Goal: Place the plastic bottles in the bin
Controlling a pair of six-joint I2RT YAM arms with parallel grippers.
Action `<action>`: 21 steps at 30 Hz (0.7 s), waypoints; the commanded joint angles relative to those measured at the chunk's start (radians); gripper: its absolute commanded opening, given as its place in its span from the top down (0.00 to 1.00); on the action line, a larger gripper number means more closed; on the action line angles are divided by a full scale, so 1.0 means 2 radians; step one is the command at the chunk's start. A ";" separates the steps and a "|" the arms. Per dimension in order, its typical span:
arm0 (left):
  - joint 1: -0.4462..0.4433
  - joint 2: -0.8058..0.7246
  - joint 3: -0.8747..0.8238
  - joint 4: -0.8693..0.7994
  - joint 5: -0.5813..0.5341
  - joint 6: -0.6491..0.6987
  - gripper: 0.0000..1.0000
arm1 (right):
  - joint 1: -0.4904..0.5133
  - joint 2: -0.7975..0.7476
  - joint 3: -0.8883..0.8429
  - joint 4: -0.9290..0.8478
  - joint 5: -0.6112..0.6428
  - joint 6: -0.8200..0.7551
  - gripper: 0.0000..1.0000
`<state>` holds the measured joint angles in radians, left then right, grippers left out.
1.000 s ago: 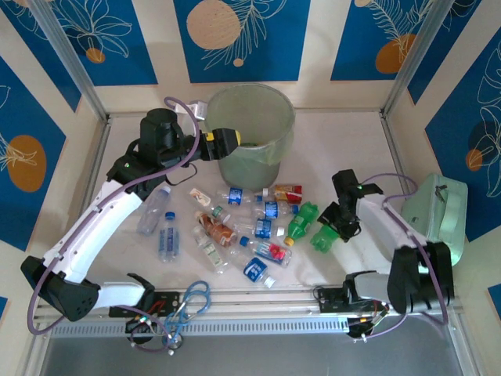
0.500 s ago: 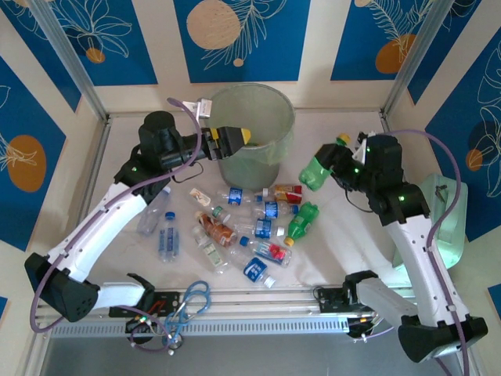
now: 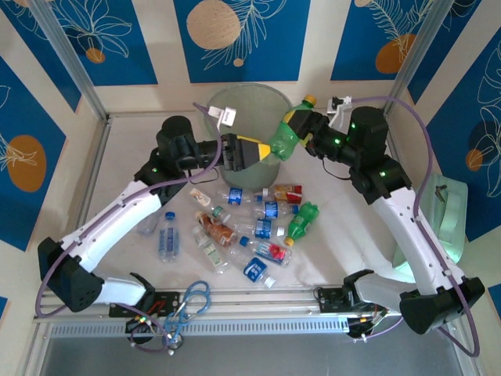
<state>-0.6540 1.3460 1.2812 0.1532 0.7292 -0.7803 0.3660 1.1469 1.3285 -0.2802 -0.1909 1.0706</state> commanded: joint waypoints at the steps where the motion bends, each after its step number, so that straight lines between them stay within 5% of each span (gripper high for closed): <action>1: -0.007 0.012 0.031 0.000 0.018 0.018 0.00 | 0.012 0.007 0.023 0.043 -0.018 0.012 0.40; 11: -0.008 0.019 0.019 0.059 0.013 -0.019 0.02 | 0.042 0.029 0.029 0.073 -0.022 0.026 0.39; 21: -0.008 0.029 0.018 0.069 0.018 -0.030 0.21 | 0.055 0.040 0.015 0.098 -0.019 0.043 0.38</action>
<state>-0.6655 1.4014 1.3071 0.2481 0.7376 -0.8410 0.4683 1.2213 1.3575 -0.1242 -0.2180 1.1385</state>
